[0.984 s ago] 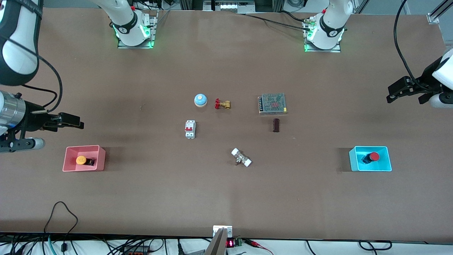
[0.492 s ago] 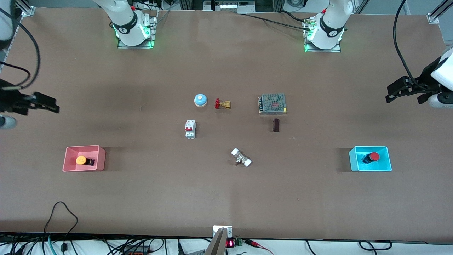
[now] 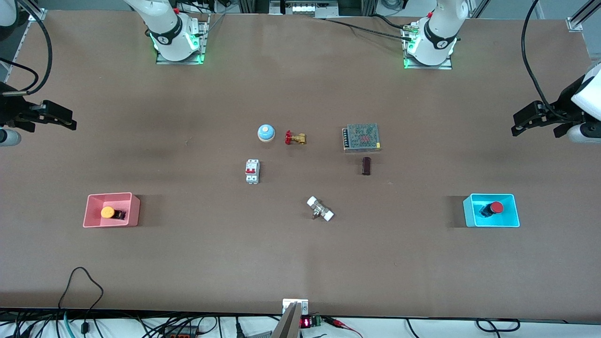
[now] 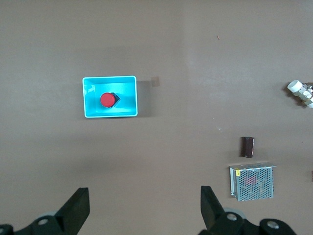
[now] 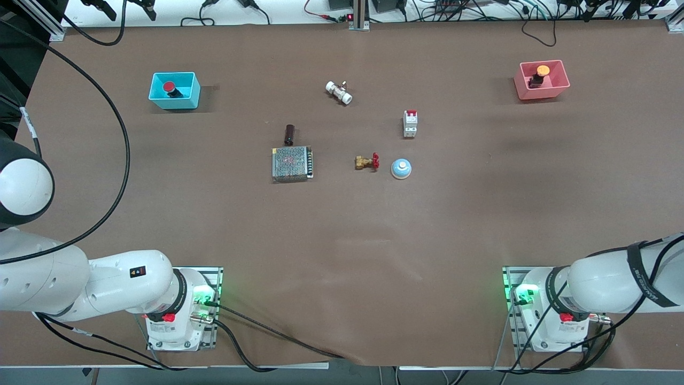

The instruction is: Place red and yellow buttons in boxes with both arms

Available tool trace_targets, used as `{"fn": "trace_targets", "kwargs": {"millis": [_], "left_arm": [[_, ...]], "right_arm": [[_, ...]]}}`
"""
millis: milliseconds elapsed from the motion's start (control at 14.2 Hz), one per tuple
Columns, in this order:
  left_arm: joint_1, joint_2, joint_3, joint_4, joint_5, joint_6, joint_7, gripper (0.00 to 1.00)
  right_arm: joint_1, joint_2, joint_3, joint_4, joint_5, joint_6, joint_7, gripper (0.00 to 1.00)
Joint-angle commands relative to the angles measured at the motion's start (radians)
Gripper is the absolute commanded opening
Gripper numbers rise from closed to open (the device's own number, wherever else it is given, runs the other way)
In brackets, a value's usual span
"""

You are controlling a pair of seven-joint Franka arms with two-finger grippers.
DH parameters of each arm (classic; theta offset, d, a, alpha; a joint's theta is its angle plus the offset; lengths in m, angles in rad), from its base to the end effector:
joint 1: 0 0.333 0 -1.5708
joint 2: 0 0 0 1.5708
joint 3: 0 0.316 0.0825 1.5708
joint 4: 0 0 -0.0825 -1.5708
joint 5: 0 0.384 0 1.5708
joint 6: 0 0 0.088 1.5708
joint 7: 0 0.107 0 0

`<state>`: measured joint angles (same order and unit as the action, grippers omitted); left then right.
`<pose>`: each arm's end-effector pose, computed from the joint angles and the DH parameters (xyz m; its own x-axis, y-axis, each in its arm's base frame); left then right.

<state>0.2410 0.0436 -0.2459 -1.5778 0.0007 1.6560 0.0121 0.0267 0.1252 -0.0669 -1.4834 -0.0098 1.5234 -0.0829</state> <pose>0.5752 0.0003 0.6049 0.9992 -0.0165 0.0360 -0.0168 -0.9998 0.0095 0.5862 -0.0222 0.5902 0.9954 0.0422 -0.0860 0.0433 -0.9990 0.0110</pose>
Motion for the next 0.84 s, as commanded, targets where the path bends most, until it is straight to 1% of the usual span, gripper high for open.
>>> {"fn": "trace_targets", "kwargs": {"millis": [0,211,773], "left_arm": [[0.011,-0.025,-0.007,-0.022,-0.015,-0.004,0.008,1.00],[0.011,-0.025,-0.007,-0.022,-0.015,-0.004,0.008,1.00],[0.011,-0.025,-0.007,-0.022,-0.015,-0.005,0.008,1.00]], "right_arm": [[-0.014,-0.068,0.016,-0.084,-0.007,0.026,0.029,1.00],[-0.018,-0.107,0.016,-0.133,-0.010,0.044,0.029,1.00],[-0.018,-0.124,0.016,-0.143,-0.010,0.027,0.029,1.00]]}}
